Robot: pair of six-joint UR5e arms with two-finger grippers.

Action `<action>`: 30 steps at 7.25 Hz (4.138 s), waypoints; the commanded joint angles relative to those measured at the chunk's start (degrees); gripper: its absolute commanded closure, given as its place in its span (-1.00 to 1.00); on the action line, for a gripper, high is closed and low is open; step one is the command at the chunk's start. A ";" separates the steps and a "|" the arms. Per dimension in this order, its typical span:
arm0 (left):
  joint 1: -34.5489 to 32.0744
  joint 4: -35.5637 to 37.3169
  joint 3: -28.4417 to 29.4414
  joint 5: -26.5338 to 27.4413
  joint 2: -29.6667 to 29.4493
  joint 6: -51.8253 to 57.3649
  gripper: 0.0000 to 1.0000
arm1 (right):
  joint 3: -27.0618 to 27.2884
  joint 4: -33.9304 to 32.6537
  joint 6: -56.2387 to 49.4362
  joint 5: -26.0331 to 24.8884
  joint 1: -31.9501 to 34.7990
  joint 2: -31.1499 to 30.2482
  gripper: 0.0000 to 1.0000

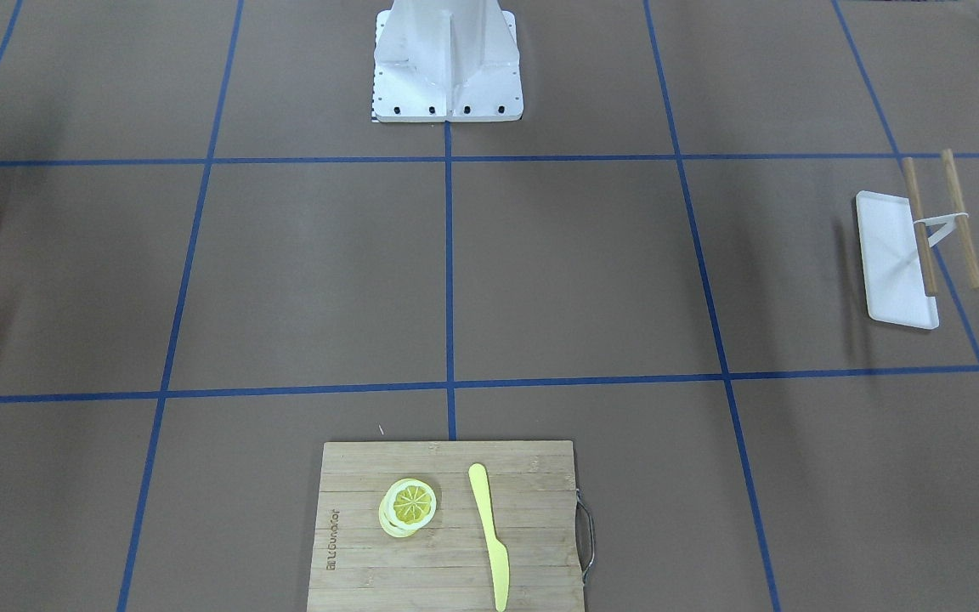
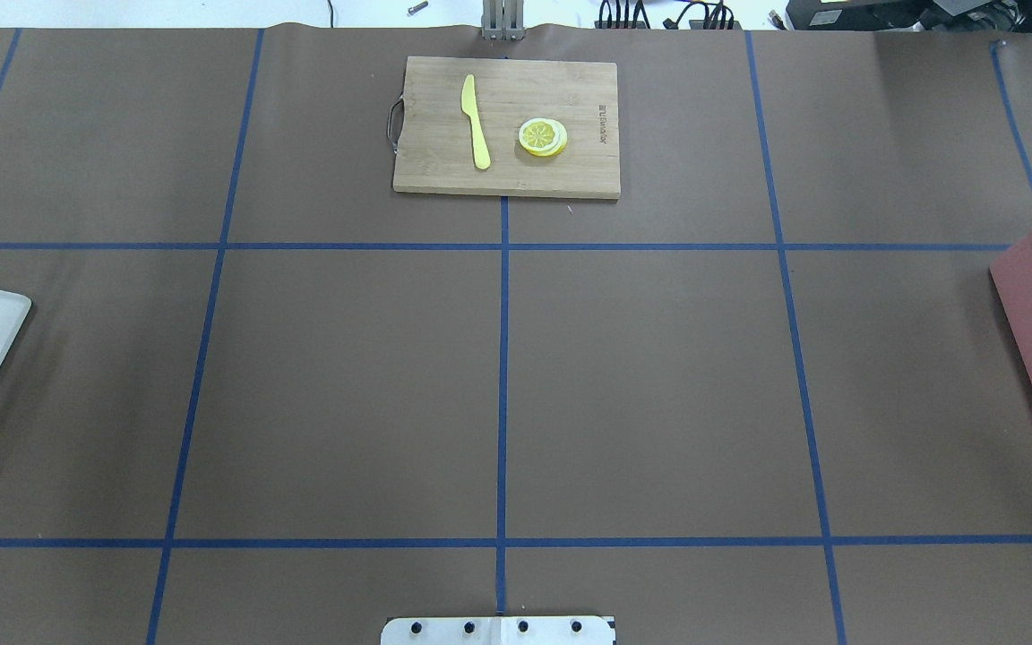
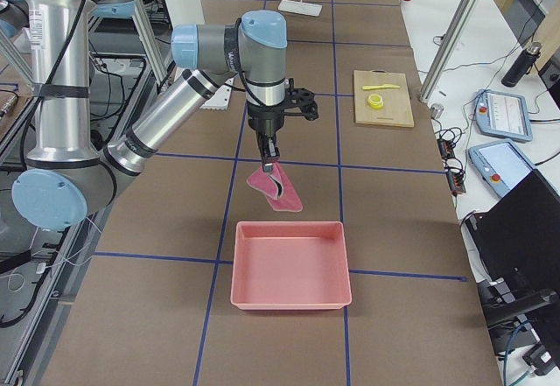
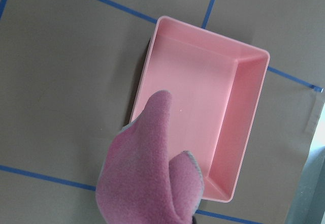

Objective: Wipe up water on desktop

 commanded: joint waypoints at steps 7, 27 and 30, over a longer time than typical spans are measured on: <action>0.13 0.00 -0.10 -0.03 0.00 -0.07 -0.96 | -20.13 39.17 3.24 6.82 0.97 -18.69 1.00; 0.22 2.81 -0.27 -0.03 5.27 -1.03 -0.96 | -50.45 50.97 13.45 8.24 -4.04 3.27 -1.00; 0.22 2.72 -0.27 -0.03 5.27 -1.03 -0.96 | -49.40 54.81 13.27 7.18 -3.87 3.00 -1.00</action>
